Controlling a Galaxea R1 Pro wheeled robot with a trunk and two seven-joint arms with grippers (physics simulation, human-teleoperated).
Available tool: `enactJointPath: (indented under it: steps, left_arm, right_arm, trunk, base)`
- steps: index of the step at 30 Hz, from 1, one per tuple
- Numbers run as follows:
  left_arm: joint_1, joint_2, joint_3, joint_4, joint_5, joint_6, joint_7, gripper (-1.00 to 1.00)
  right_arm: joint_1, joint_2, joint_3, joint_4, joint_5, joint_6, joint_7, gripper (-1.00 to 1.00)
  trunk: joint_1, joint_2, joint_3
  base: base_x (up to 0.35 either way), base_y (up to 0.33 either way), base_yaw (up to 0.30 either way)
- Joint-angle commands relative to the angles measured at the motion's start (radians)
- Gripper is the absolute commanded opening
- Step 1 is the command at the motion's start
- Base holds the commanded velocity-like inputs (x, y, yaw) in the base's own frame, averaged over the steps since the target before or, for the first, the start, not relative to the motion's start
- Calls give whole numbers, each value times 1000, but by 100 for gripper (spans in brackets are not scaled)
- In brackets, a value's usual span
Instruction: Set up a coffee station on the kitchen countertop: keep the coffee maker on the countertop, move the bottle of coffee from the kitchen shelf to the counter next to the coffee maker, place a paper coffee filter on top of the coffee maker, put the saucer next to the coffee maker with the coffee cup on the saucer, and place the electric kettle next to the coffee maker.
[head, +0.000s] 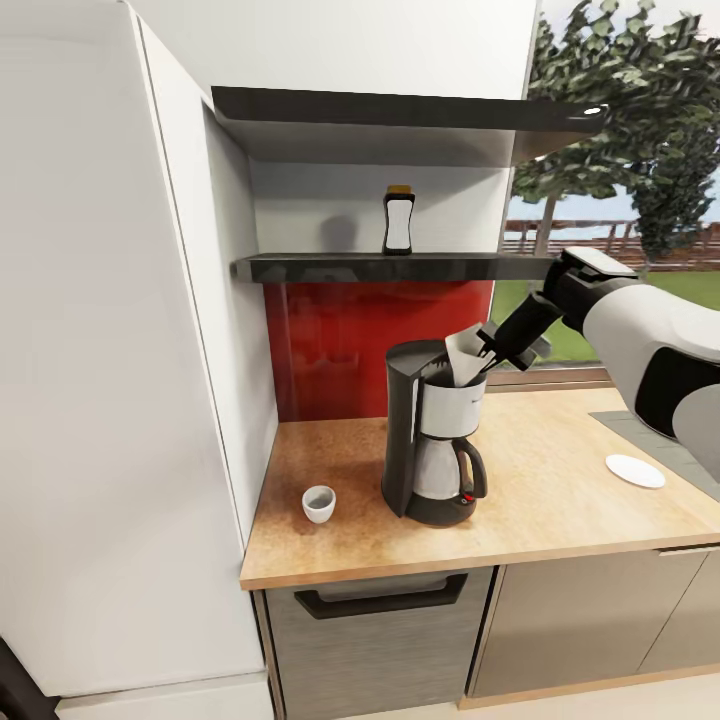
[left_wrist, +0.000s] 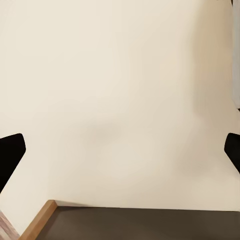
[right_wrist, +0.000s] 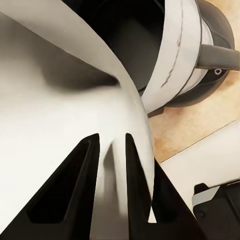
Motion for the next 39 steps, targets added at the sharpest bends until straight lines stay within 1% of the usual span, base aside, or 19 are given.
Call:
enactJointPath:
  steps: [1,2,3,39]
  left_arm:
    - [1,0,8,-1,-11,-2,2,100]
    - [1,0,8,-1,-11,-2,2,100]
    - [1,0,8,-1,-11,-3,2,100]
    - [1,0,6,-1,-11,-9,2,100]
  right_arm:
    - [0,0,9,-1,-7,6,-10,-100]
    - [0,0,9,-1,-7,6,-10,-100]
    - [0,0,9,-1,-7,6,-10,100]
    - [0,1,5,1,-9,6,-10,100]
  trunk:
    - [0,0,0]
    - [0,0,0]
    - [0,0,0]
    - [0,0,0]
  base:
    - [0,0,0]
    - [0,0,0]
    - [0,0,0]
    - [0,0,0]
